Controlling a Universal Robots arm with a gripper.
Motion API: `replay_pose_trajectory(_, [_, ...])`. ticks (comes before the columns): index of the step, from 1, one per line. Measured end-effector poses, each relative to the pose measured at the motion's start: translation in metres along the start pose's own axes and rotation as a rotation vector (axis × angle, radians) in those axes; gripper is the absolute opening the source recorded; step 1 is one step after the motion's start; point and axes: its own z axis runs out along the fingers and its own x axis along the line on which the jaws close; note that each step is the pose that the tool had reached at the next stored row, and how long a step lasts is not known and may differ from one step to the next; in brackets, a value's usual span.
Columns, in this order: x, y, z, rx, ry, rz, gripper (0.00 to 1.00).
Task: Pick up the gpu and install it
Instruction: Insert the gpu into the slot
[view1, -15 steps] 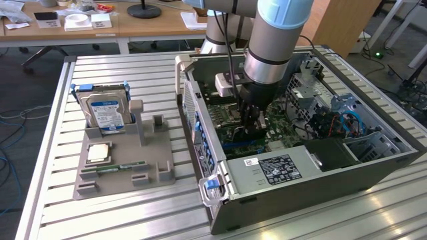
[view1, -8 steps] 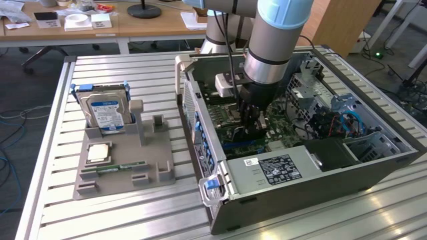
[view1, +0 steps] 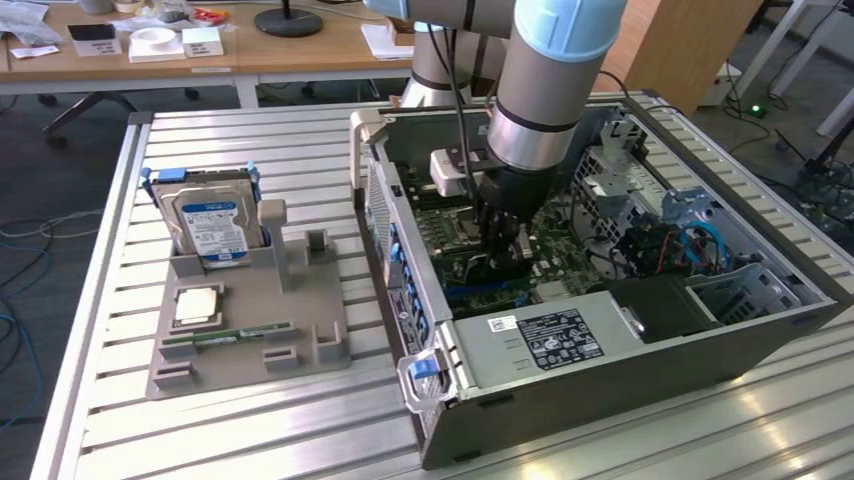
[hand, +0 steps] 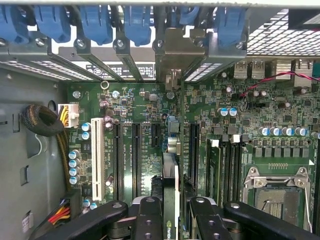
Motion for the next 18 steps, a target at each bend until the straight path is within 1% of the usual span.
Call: replay_pose_trajectory(18, [0.0000, 0.0001, 0.0010, 0.0000, 0.0000, 0.000, 0.26])
